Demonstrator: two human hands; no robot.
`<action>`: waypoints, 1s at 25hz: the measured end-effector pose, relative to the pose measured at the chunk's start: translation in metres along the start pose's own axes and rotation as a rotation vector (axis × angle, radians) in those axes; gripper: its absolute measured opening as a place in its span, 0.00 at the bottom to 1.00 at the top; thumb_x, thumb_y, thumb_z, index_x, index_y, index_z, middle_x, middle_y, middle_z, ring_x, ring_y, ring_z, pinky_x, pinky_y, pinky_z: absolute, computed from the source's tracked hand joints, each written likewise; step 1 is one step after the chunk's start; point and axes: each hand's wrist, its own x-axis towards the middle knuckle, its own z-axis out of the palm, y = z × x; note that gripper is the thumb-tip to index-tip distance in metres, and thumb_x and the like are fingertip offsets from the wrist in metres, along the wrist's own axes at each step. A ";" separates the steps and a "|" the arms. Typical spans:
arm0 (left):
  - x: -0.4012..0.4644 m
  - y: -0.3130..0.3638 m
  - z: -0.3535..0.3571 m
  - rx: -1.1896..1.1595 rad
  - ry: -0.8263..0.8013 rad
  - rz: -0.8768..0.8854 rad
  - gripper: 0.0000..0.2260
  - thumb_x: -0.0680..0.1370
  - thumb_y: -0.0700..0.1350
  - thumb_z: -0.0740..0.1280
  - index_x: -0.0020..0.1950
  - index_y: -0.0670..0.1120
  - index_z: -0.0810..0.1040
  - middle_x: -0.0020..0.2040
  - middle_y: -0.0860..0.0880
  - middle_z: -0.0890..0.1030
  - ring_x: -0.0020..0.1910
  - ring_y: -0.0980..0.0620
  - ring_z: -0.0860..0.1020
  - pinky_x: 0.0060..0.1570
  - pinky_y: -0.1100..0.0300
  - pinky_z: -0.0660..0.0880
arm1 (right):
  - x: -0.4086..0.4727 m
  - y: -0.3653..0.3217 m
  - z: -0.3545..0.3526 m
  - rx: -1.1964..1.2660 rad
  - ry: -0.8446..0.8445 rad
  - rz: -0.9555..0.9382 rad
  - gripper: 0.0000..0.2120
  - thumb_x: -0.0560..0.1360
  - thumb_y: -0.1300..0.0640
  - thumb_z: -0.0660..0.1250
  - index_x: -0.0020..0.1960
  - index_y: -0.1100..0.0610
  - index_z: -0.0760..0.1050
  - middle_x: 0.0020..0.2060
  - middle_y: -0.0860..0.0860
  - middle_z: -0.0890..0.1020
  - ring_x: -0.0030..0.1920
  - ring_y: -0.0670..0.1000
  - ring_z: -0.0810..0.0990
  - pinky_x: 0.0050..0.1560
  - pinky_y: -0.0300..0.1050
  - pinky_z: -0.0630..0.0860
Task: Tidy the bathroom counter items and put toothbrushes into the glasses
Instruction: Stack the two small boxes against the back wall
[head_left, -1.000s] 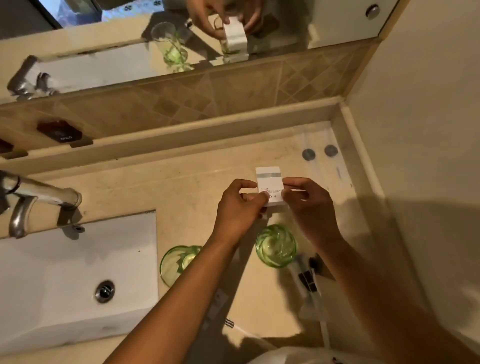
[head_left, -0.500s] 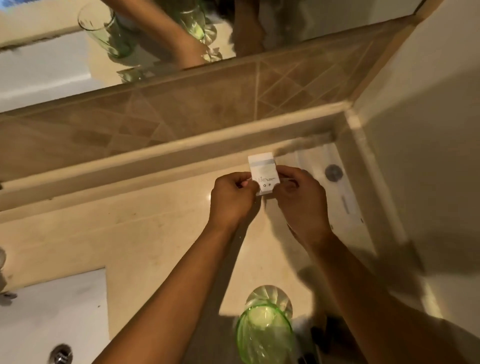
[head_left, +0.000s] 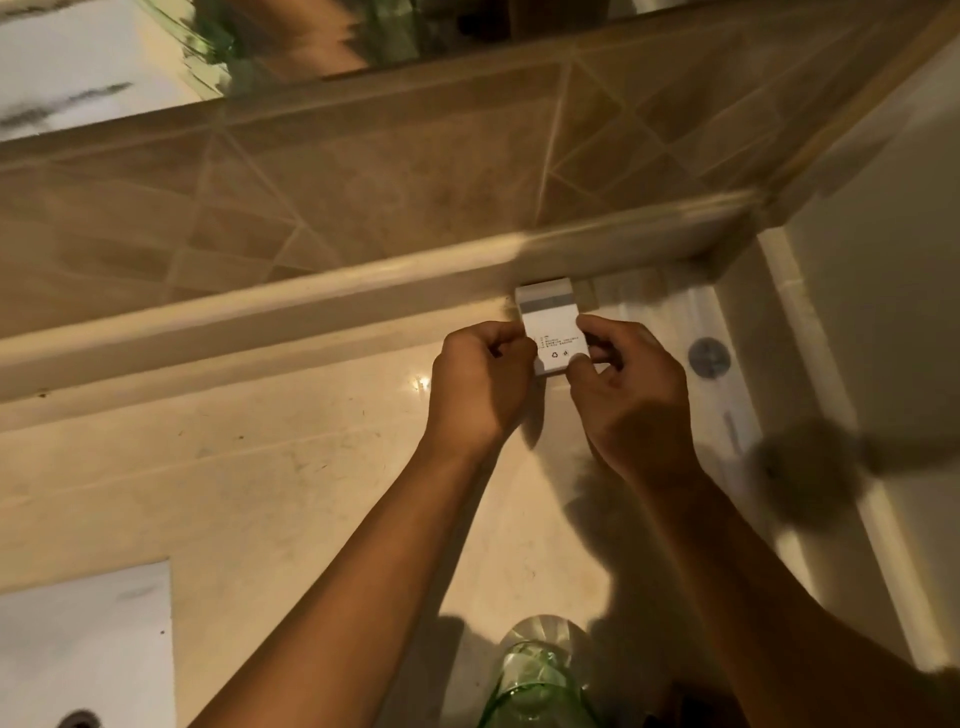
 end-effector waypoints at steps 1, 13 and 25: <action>0.000 0.000 0.000 0.001 0.001 0.000 0.16 0.70 0.48 0.62 0.50 0.51 0.87 0.45 0.53 0.88 0.48 0.49 0.86 0.55 0.46 0.81 | -0.001 0.000 0.001 -0.009 0.002 -0.011 0.16 0.77 0.58 0.67 0.64 0.62 0.78 0.58 0.56 0.82 0.55 0.51 0.82 0.53 0.35 0.80; -0.071 0.003 -0.051 -0.142 0.111 -0.035 0.09 0.82 0.37 0.64 0.51 0.46 0.83 0.45 0.46 0.85 0.35 0.57 0.82 0.42 0.60 0.81 | -0.045 -0.050 -0.049 0.033 -0.141 0.217 0.14 0.79 0.59 0.66 0.64 0.52 0.76 0.63 0.49 0.78 0.57 0.44 0.79 0.53 0.29 0.76; -0.254 -0.035 -0.136 -0.186 0.244 0.117 0.09 0.81 0.36 0.63 0.49 0.41 0.84 0.40 0.42 0.85 0.36 0.49 0.82 0.40 0.55 0.81 | -0.178 -0.119 -0.077 -0.047 -0.269 -0.165 0.09 0.76 0.61 0.67 0.53 0.54 0.82 0.47 0.46 0.83 0.43 0.40 0.81 0.42 0.27 0.73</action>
